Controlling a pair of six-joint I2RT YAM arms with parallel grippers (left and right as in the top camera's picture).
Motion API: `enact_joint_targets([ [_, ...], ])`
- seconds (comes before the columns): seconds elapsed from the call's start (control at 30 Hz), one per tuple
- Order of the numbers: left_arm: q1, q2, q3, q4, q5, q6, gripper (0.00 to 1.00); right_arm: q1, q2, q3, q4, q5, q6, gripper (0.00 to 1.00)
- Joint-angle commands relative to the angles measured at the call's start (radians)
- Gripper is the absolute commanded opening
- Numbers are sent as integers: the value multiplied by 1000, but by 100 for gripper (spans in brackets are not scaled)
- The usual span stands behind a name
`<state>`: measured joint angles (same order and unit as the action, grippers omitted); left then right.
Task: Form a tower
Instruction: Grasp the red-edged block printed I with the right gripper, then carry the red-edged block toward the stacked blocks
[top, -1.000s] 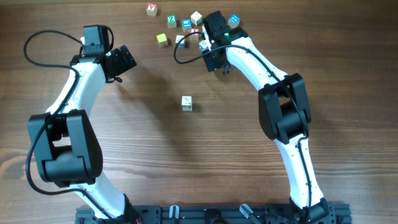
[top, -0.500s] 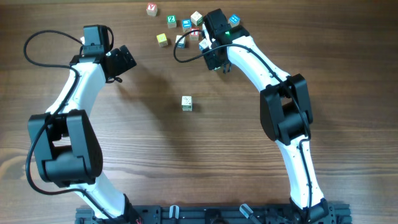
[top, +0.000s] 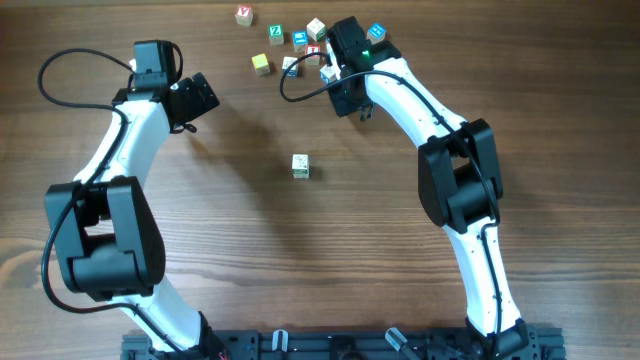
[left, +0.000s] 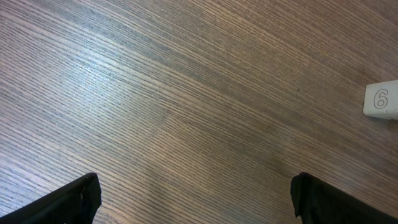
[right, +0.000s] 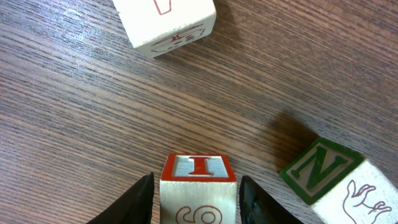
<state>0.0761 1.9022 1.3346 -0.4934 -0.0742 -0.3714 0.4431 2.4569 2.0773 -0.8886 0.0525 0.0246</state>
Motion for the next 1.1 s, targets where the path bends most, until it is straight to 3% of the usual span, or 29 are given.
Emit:
enact_joint_targets([
  [0.0,2,9,10,0,-6,5,100,5,-62,11,10,10,2,42],
  [0.2,2,9,10,0,-6,5,100,5,-66,11,-8,10,2,34],
  [0.33,2,9,10,0,-6,5,100,5,-65,11,-41,-2,3,40],
  [0.47,2,9,10,0,-6,5,100,5,-65,8,-75,-3,6,28],
  [0.63,2,9,10,0,-6,5,100,10,-65,8,-165,-263,77,27],
  [0.77,2,9,10,0,-6,5,100,44,-65,8,-227,-239,140,29],
  [1.07,2,9,10,0,-6,5,100,89,-65,8,-226,-156,166,46],
])
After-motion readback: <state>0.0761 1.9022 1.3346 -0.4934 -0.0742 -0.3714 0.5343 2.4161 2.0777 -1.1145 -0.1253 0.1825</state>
